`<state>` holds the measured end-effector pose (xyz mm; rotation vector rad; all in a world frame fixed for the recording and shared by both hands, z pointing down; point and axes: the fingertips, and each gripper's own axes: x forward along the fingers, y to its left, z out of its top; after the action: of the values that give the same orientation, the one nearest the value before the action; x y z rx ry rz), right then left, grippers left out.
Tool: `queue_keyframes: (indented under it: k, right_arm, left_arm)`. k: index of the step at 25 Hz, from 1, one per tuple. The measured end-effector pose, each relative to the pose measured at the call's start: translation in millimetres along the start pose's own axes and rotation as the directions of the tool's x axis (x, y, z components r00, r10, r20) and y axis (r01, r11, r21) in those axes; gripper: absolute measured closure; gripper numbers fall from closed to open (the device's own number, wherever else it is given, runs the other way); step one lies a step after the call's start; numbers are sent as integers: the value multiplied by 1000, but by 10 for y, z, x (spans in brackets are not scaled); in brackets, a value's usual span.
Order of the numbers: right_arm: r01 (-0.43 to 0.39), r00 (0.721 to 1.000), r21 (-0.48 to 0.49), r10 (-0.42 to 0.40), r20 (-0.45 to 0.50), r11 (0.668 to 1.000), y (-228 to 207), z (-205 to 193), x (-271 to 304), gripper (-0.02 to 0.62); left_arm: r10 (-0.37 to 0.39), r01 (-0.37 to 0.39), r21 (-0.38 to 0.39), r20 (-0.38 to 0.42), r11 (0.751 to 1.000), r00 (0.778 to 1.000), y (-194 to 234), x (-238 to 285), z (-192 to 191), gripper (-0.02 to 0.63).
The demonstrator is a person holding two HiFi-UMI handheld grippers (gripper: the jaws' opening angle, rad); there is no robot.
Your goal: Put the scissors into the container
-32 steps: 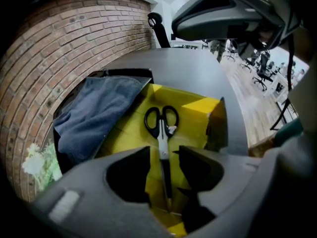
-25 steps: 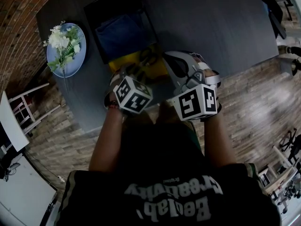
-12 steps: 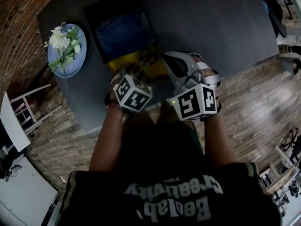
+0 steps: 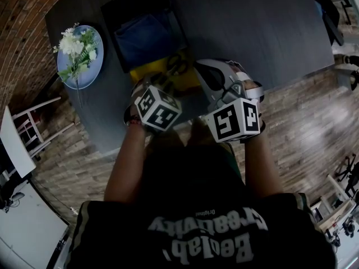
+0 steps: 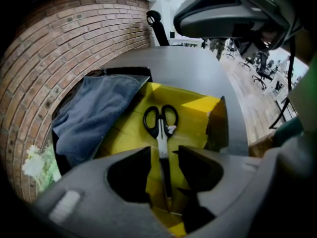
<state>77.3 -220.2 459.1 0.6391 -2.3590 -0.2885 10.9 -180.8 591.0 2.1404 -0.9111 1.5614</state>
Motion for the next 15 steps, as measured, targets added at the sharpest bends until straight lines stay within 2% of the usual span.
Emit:
queue_keyframes:
  k: [15]
  right_arm:
    - [2, 1000, 1, -2, -2, 1000, -29, -29, -33, 589]
  left_arm:
    - [-2, 2, 3, 5, 1000, 1000, 7, 7, 0, 430]
